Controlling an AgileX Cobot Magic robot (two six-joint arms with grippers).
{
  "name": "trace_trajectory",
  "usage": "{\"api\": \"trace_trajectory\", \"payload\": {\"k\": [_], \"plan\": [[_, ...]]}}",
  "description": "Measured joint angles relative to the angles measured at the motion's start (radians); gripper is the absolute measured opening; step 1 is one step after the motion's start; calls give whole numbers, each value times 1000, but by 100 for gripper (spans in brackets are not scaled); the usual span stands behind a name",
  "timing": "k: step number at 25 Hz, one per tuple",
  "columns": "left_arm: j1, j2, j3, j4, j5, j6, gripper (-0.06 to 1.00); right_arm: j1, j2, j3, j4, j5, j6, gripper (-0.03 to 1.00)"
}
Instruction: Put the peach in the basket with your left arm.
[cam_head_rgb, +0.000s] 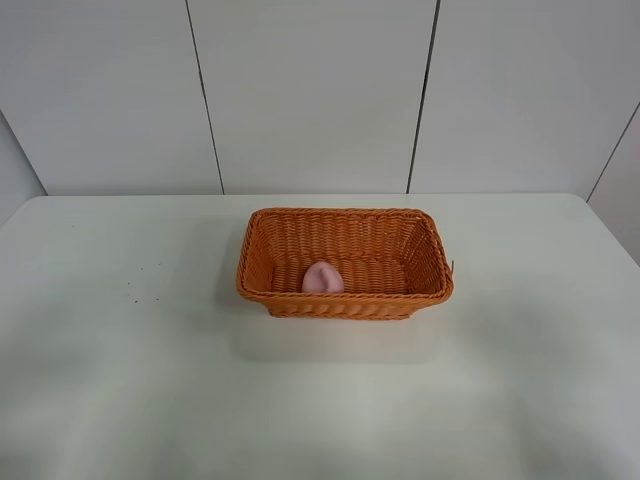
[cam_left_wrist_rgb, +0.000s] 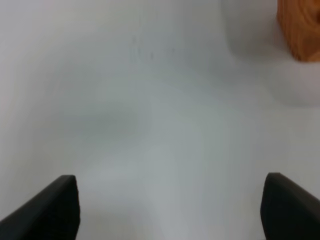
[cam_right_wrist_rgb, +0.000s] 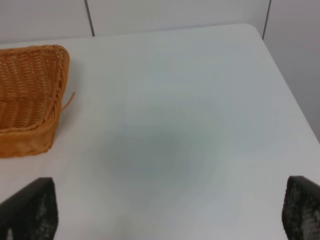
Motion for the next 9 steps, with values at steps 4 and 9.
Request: {"api": "trace_trajectory", "payload": {"k": [4,9], "plan": [[0,-4,0,0,1,-1,85,0,0,0,0,0,0,69],[0,-4,0,0,1,-2,85,0,0,0,0,0,0,69]]}}
